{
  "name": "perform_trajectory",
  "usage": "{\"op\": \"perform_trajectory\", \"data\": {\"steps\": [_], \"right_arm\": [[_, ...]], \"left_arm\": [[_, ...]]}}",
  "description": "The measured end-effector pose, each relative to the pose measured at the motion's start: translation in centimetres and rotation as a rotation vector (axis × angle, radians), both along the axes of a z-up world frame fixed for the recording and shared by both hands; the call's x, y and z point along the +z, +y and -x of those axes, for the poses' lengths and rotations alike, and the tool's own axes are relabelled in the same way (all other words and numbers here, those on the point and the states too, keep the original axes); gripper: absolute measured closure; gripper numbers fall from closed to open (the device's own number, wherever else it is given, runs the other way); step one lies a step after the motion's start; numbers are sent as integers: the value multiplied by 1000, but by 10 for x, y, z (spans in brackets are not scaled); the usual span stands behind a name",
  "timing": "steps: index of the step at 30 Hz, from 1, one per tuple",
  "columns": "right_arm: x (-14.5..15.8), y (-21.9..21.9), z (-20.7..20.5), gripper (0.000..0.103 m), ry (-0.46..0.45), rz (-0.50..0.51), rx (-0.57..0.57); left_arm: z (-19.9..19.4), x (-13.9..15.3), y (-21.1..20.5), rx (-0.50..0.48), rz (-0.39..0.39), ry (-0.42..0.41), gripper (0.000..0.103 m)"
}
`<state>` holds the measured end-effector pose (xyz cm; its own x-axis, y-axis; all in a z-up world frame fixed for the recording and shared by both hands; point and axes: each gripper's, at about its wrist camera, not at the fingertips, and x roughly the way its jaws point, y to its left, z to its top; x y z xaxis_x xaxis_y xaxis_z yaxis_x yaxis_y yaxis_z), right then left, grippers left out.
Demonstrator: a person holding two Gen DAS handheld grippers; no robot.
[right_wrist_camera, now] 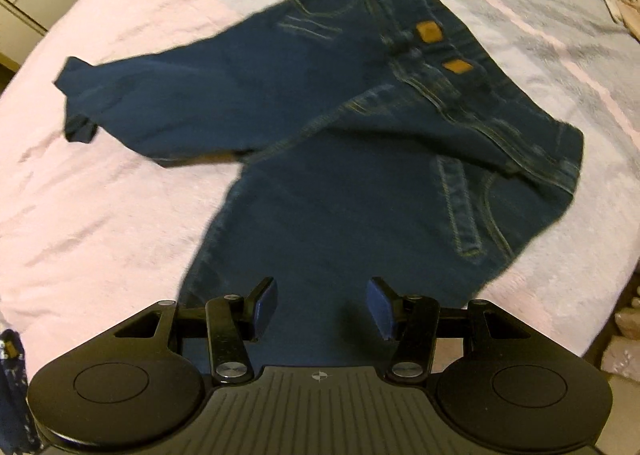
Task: Fold clothes
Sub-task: 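Grasp the jeans waistband with the right gripper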
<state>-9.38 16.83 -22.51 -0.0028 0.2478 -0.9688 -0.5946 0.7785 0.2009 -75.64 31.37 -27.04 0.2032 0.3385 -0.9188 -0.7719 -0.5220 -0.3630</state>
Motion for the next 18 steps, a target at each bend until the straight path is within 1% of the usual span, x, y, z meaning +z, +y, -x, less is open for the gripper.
{"op": "perform_trajectory", "data": {"steps": [4,7,8,9,10,11,13,14,16,17,18], "right_arm": [[-8,-15,-5,49,33,25,-17],[-6,-25,-8,49,38,25,-8],[-5,-29,-9,49,36,26,-4],[-4,-33,-10,49,35,27,0],[-3,-38,-13,49,30,31,-8],[-2,-44,-17,49,24,35,-16],[0,-56,-26,49,9,43,-33],[2,-63,-31,49,2,43,-40],[5,-76,-41,49,-10,38,-53],[6,-84,-47,49,-17,35,-61],[6,-89,-53,49,-22,28,-67]], "left_arm": [[-1,-26,-27,132,15,-84,66],[-6,-50,-34,230,11,-156,65],[-9,-57,-33,256,13,-172,69],[-13,-60,-32,259,5,-168,75],[-17,-61,-30,256,-5,-158,95],[-22,-56,-26,220,-21,-121,101],[-31,-34,-17,106,-78,-60,102],[-31,-18,-15,60,-133,-48,102],[-27,13,-18,-2,-249,-22,100],[-27,21,-19,-49,-277,27,99],[-28,22,-19,-97,-279,91,99]]}}
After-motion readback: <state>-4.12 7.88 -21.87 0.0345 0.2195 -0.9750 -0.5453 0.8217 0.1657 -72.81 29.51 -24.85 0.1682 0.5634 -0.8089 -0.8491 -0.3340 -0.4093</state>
